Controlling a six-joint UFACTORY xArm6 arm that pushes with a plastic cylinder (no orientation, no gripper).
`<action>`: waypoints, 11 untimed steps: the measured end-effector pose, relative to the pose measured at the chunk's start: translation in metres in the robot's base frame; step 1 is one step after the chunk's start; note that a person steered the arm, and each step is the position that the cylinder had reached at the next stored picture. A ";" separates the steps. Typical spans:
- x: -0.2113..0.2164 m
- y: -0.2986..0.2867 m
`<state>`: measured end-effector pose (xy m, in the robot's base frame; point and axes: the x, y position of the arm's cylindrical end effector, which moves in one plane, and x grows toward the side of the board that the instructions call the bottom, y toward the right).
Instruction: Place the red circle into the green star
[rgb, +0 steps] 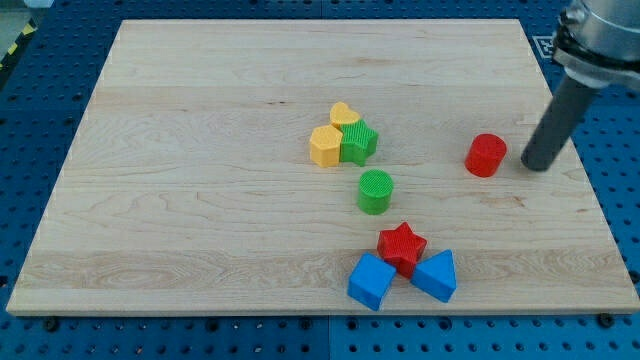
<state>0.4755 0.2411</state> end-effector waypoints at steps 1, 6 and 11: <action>0.014 -0.020; -0.032 -0.049; -0.095 -0.152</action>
